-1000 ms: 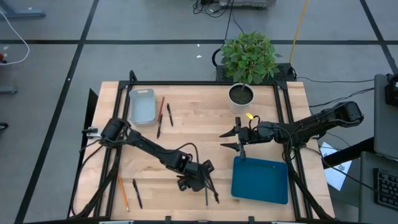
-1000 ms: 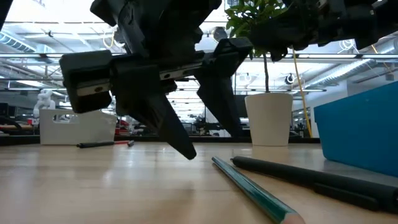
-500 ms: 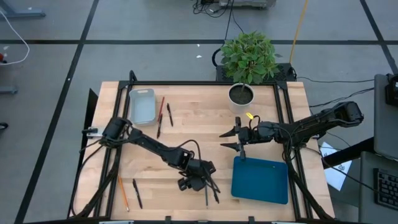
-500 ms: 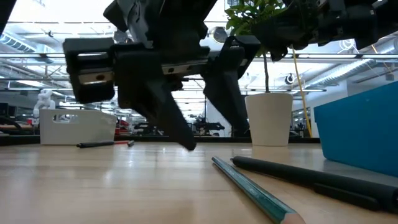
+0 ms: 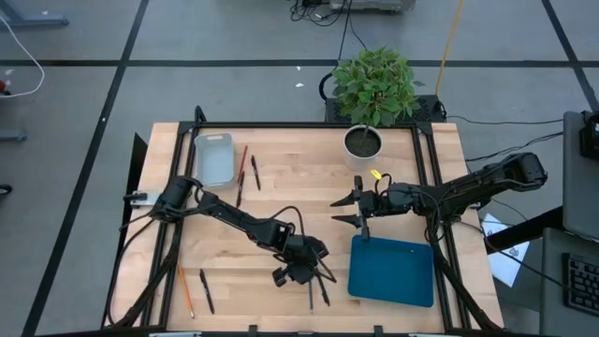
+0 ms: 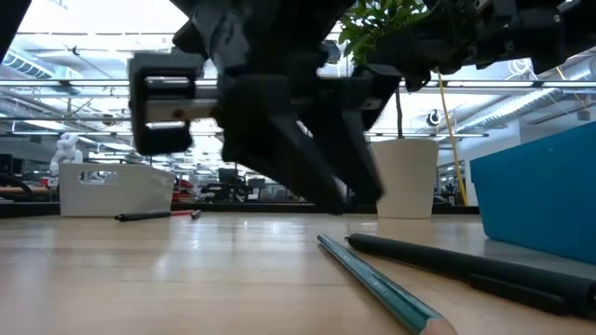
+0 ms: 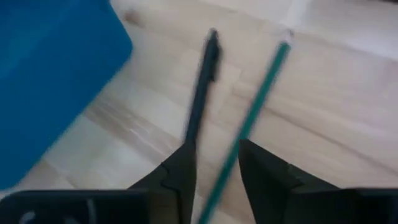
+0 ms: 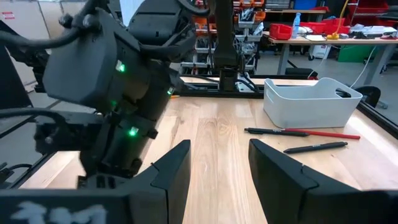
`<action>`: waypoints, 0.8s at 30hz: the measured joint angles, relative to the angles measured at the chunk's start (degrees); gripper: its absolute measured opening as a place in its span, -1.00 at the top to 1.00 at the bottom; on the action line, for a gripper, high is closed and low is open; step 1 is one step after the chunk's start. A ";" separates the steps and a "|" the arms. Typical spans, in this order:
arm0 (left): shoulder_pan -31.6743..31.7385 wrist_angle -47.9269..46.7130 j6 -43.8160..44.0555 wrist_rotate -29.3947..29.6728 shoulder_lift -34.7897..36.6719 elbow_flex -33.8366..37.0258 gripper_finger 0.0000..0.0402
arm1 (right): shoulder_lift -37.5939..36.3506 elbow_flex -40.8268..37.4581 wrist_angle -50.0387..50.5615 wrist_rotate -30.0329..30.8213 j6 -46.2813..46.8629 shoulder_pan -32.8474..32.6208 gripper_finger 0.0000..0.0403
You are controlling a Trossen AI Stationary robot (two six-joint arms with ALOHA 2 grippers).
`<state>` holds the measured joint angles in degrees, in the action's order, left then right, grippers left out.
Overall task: Sort pens & pencils
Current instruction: Put the green pencil into the blue bin
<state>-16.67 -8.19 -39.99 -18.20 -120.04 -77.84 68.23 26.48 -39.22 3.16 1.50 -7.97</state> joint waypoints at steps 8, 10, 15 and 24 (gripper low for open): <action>-0.10 0.42 -0.10 0.37 -2.54 0.13 0.44 | -0.02 -0.03 0.17 0.00 -0.02 0.00 0.25; -0.10 0.50 -0.39 0.39 -2.57 0.11 0.44 | -0.02 -0.04 0.09 0.00 -0.02 0.02 0.25; -0.15 0.05 -0.84 0.29 -2.57 0.10 0.44 | -0.02 -0.04 0.02 0.00 -0.02 0.02 0.25; -0.09 -4.19 1.78 -1.96 -2.46 -0.04 0.44 | -0.02 -0.04 0.02 0.00 -0.02 0.01 0.25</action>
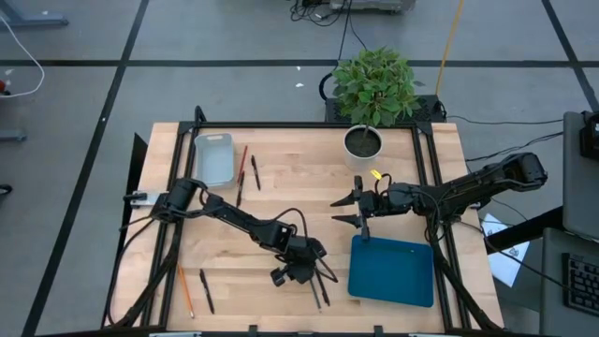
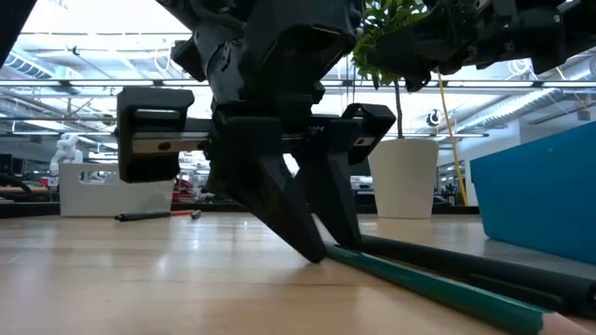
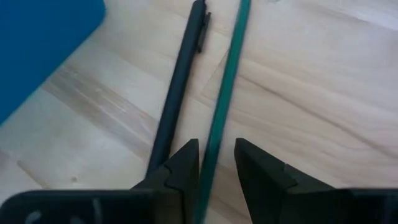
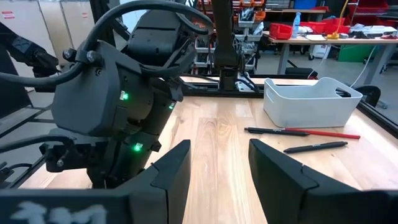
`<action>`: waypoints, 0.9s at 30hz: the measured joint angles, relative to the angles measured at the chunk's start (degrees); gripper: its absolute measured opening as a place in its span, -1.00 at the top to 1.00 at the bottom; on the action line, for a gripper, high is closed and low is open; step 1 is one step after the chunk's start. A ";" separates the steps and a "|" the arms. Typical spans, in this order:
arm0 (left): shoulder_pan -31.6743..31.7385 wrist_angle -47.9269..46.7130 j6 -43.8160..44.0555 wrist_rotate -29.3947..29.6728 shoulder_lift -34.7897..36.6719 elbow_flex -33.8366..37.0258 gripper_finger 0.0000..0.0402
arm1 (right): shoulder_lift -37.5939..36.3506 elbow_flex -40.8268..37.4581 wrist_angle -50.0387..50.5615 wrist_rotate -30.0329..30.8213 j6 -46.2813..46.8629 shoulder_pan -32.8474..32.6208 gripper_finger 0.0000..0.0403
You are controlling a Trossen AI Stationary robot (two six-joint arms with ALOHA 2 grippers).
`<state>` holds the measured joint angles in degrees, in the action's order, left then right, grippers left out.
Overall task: Sort pens & pencils
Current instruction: Put the green pencil into the blue bin
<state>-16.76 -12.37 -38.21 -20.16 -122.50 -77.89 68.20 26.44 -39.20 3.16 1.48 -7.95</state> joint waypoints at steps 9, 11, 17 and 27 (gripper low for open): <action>0.12 -1.70 2.94 -1.03 0.00 0.04 0.45 | 0.00 0.00 0.00 0.00 0.00 0.01 0.25; 0.10 -1.95 3.39 -1.08 0.00 0.04 0.52 | 0.00 0.00 -0.01 0.00 0.00 0.00 0.25; 0.07 -2.72 5.11 -1.30 0.07 0.04 0.93 | 0.00 0.00 -0.01 0.00 0.00 -0.01 0.25; 0.14 -5.70 7.28 -3.46 1.44 0.20 0.96 | 0.00 0.02 0.00 0.00 -0.09 0.01 0.25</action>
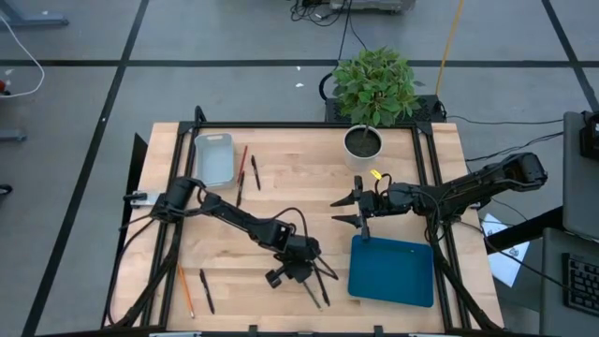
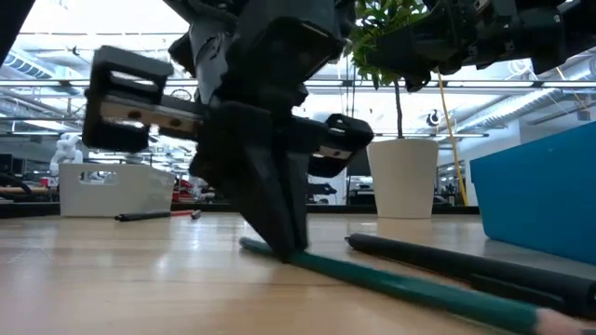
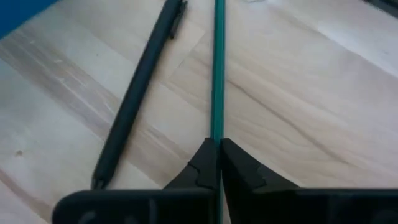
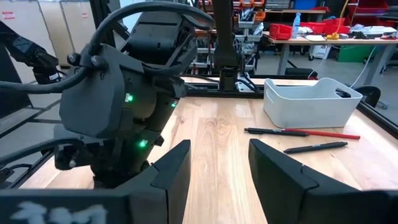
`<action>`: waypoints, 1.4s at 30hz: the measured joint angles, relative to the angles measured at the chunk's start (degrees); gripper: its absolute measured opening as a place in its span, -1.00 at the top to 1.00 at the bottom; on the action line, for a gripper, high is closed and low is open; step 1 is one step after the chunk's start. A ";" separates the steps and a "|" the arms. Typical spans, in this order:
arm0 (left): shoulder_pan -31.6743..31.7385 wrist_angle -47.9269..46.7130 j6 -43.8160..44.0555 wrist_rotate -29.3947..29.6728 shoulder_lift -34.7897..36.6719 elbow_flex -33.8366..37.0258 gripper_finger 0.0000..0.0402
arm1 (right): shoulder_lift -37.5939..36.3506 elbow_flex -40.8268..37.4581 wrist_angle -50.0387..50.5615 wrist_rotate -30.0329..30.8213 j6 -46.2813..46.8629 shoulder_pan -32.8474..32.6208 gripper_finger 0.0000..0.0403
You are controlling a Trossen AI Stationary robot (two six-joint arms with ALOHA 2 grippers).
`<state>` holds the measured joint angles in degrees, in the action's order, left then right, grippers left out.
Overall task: Sort pens & pencils
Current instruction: Put the green pencil into the blue bin
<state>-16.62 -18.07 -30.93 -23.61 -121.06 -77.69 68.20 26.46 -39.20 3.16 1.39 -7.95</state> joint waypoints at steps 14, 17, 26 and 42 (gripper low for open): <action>-0.05 -7.46 3.09 1.26 6.45 0.20 0.99 | 0.02 0.02 -0.28 -0.01 -0.57 0.07 0.25; -0.47 -7.40 6.86 5.97 6.50 0.48 0.96 | 0.02 0.02 -0.44 0.00 -0.57 0.09 0.25; -4.22 -10.18 12.07 17.05 6.52 1.33 0.50 | 0.02 0.02 -0.47 0.00 -1.01 0.09 0.25; -4.90 -15.88 16.51 18.07 6.48 -0.38 0.08 | 0.02 0.02 -1.33 0.00 -0.61 0.09 0.25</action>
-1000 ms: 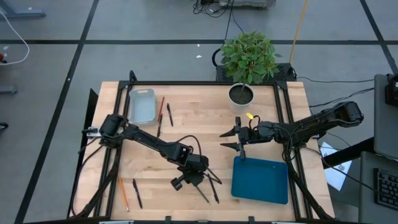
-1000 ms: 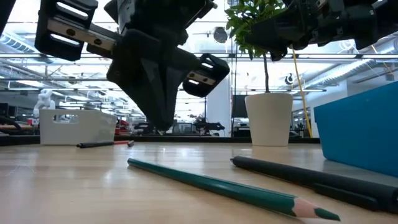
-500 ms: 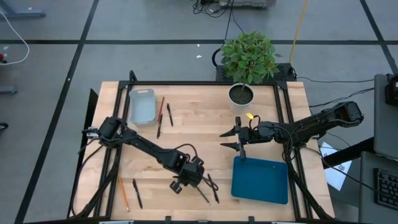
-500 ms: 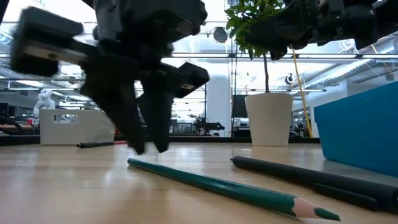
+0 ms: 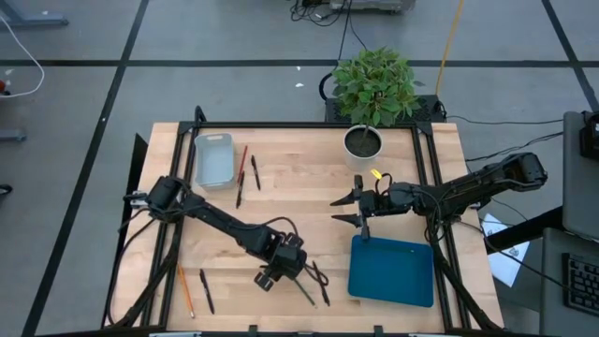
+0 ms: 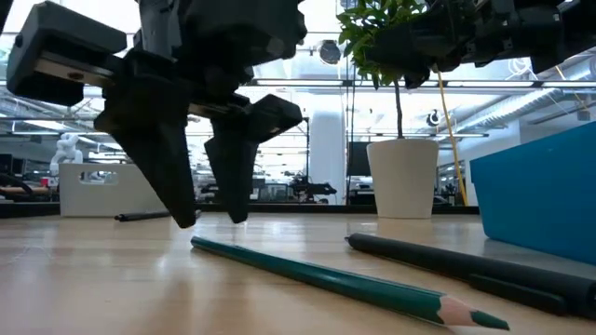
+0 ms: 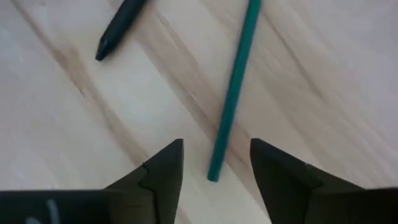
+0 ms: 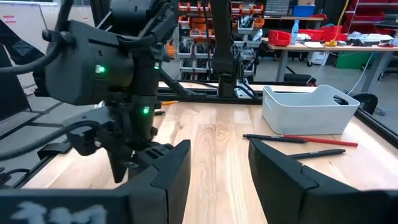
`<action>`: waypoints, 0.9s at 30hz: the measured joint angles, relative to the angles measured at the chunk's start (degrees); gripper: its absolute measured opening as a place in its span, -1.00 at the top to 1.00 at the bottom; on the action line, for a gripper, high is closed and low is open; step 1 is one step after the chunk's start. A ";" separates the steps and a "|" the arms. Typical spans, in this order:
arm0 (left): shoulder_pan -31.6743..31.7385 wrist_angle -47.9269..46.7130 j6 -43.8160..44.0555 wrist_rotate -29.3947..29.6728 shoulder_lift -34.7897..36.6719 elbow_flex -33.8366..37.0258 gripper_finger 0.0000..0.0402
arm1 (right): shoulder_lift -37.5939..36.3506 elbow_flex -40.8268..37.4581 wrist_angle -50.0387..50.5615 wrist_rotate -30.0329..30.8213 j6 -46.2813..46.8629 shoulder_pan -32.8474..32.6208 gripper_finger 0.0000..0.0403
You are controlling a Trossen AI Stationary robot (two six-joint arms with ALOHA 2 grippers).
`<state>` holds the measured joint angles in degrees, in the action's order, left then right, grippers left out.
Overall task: Sort pens & pencils
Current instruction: Put the green pencil into the blue bin
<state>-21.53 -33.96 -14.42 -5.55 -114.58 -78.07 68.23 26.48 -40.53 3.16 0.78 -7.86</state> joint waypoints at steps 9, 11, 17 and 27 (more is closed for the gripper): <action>0.03 0.90 -0.69 -2.06 -2.20 -0.30 0.24 | 0.00 0.00 -0.09 0.00 0.02 0.00 0.25; 0.03 0.18 -0.72 -1.70 -2.54 -0.41 0.23 | 0.00 0.00 0.00 0.00 0.04 0.00 0.25; 0.64 -1.75 -0.90 -1.49 -3.24 -0.62 0.29 | 0.00 0.00 -0.14 0.01 0.06 0.00 0.25; 2.00 -2.81 -2.42 -0.85 -3.37 -0.54 0.93 | 0.00 0.00 0.00 0.00 1.14 0.00 0.25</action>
<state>-19.52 -36.76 -16.84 -6.39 -117.95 -78.61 68.23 26.48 -40.53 3.16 1.91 -7.86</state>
